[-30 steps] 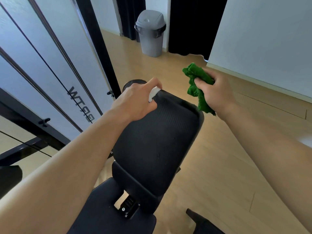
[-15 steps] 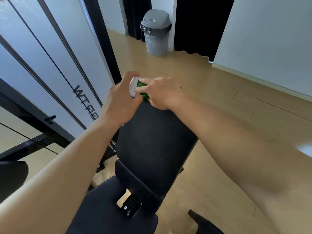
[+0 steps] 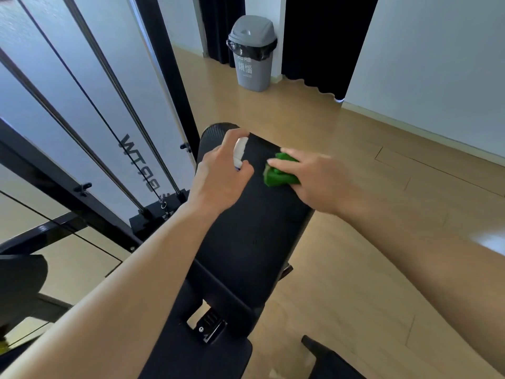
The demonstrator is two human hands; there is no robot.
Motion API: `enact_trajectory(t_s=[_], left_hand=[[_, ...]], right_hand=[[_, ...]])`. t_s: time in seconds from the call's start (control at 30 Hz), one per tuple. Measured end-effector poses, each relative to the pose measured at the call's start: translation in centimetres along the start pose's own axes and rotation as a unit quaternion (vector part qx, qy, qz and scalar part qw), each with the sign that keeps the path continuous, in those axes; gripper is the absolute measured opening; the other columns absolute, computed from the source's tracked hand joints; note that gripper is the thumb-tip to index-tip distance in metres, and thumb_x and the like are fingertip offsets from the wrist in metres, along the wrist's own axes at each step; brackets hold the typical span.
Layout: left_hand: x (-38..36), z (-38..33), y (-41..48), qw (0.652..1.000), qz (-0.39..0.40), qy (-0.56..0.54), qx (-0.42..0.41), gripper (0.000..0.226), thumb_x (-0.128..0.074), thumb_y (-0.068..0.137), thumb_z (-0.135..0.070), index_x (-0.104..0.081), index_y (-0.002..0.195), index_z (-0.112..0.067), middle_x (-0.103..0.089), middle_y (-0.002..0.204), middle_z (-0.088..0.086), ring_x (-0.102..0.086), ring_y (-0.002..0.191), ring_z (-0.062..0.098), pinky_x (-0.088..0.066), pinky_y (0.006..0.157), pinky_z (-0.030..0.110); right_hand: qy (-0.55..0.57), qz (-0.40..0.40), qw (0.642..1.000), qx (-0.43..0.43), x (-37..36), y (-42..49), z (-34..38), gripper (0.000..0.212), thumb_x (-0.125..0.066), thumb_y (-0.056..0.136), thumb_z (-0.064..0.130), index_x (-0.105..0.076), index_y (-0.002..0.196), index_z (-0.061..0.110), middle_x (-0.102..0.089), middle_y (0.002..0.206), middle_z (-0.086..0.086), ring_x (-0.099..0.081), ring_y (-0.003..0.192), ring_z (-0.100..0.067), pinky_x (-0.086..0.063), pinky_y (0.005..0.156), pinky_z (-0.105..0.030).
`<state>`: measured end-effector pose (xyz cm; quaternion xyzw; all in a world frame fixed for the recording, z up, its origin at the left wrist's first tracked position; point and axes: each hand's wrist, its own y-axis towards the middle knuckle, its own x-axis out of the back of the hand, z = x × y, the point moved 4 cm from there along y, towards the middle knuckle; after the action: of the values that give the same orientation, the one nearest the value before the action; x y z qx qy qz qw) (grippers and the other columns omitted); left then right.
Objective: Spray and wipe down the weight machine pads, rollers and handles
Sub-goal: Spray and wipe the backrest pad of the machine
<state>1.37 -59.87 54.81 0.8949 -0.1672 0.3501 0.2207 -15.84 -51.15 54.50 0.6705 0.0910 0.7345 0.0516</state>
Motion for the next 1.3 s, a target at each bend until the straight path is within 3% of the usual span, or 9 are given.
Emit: enact_trajectory(t_s=[0.1, 0.23, 0.47, 0.63, 0.73, 0.8, 0.93, 1.07, 1.3], left_hand=[[0.9, 0.4, -0.1, 1.0, -0.013, 0.0, 0.015, 0.048, -0.06, 0.096, -0.015, -0.048, 0.14, -0.032, -0.053, 0.079, -0.007, -0.053, 0.066, 0.011, -0.037, 0.057, 0.03], [0.9, 0.0, -0.8, 1.0, -0.014, -0.001, 0.016, 0.048, -0.059, 0.096, -0.015, -0.049, 0.138, -0.034, -0.056, 0.081, -0.004, -0.054, 0.065, 0.012, -0.038, 0.057, 0.029], [-1.8, -1.4, -4.8, 1.0, 0.005, -0.004, 0.015, 0.049, -0.059, 0.098, -0.018, -0.047, 0.142, -0.036, -0.054, 0.084, -0.012, -0.055, 0.071, 0.011, -0.039, 0.062, 0.031], [-5.0, -2.5, -9.1, 0.999, 0.014, -0.033, 0.039, 0.048, -0.058, 0.1, -0.017, -0.046, 0.142, -0.037, -0.055, 0.086, -0.014, -0.055, 0.075, 0.013, -0.044, 0.071, 0.039], [-6.6, -3.4, -11.2, 0.999, 0.017, -0.029, 0.033, 0.045, -0.058, 0.1, -0.018, -0.046, 0.14, -0.034, -0.055, 0.084, -0.012, -0.056, 0.073, 0.012, -0.042, 0.072, 0.037], [-7.2, -3.8, -12.0, 0.999, 0.013, -0.021, 0.024, 0.044, -0.058, 0.102, -0.02, -0.046, 0.142, -0.034, -0.055, 0.087, -0.011, -0.056, 0.073, 0.01, -0.04, 0.074, 0.035], [-8.2, -4.8, -12.6, 1.0, -0.008, -0.009, 0.009, 0.041, -0.057, 0.105, -0.02, -0.047, 0.144, -0.026, -0.055, 0.101, -0.006, -0.054, 0.076, 0.019, -0.043, 0.08, 0.039], [-9.6, -5.8, -13.0, 1.0, -0.023, 0.0, -0.004, 0.041, -0.058, 0.102, -0.015, -0.051, 0.142, -0.023, -0.056, 0.1, -0.006, -0.054, 0.079, 0.022, -0.042, 0.076, 0.034], [-10.2, -5.2, -13.8, 0.99, -0.072, 0.109, -0.044, 0.043, -0.059, 0.099, -0.013, -0.045, 0.136, -0.03, -0.069, 0.108, 0.008, -0.063, 0.072, 0.037, -0.047, 0.064, 0.038]], right_hand=[[-0.03, 0.056, 0.998, 0.014, -0.5, 7.1, 1.6, 0.052, -0.048, 0.1, 0.027, -0.039, 0.148, 0.048, -0.042, 0.157, -0.001, -0.054, 0.126, -0.04, -0.05, 0.095, -0.047], [-0.006, 0.075, 0.997, 0.032, -0.6, 9.8, 2.5, 0.042, -0.048, 0.099, 0.037, -0.049, 0.141, 0.045, -0.061, 0.134, 0.001, -0.061, 0.113, -0.034, -0.05, 0.086, -0.043], [0.058, -0.09, 0.993, -0.039, -0.6, -2.6, -1.9, 0.051, -0.062, 0.095, 0.035, -0.05, 0.144, 0.043, -0.056, 0.147, 0.003, -0.068, 0.109, -0.029, -0.056, 0.083, -0.039], [0.165, -0.12, 0.969, -0.139, -7.1, -11.5, 0.3, 0.083, -0.071, 0.085, 0.006, -0.037, 0.152, 0.04, -0.036, 0.161, -0.006, -0.068, 0.104, -0.032, -0.06, 0.082, -0.043], [0.35, -0.075, 0.91, -0.208, -11.6, -16.4, 3.2, 0.092, -0.066, 0.088, -0.002, -0.023, 0.15, 0.049, -0.045, 0.153, 0.011, -0.056, 0.129, -0.016, -0.047, 0.109, -0.035], [0.407, -0.134, 0.854, -0.293, -11.9, -18.6, 3.1, 0.083, -0.064, 0.09, -0.005, -0.031, 0.15, 0.043, -0.045, 0.146, 0.02, -0.047, 0.133, -0.004, -0.036, 0.114, -0.021], [0.484, -0.241, 0.716, -0.442, -9.0, -19.6, 0.4, 0.05, -0.069, 0.094, 0.014, -0.048, 0.137, 0.029, -0.059, 0.122, 0.018, -0.059, 0.105, 0.002, -0.048, 0.099, -0.024], [0.597, -0.224, 0.573, -0.514, -7.1, -18.3, -1.3, 0.039, -0.071, 0.091, 0.026, -0.041, 0.116, 0.029, -0.059, 0.102, 0.009, -0.063, 0.09, -0.008, -0.055, 0.077, -0.031], [0.628, -0.245, 0.558, -0.484, -6.2, -17.1, -0.7, 0.029, -0.057, 0.094, 0.017, -0.045, 0.119, 0.025, -0.062, 0.101, 0.002, -0.065, 0.088, -0.015, -0.054, 0.07, -0.033]])
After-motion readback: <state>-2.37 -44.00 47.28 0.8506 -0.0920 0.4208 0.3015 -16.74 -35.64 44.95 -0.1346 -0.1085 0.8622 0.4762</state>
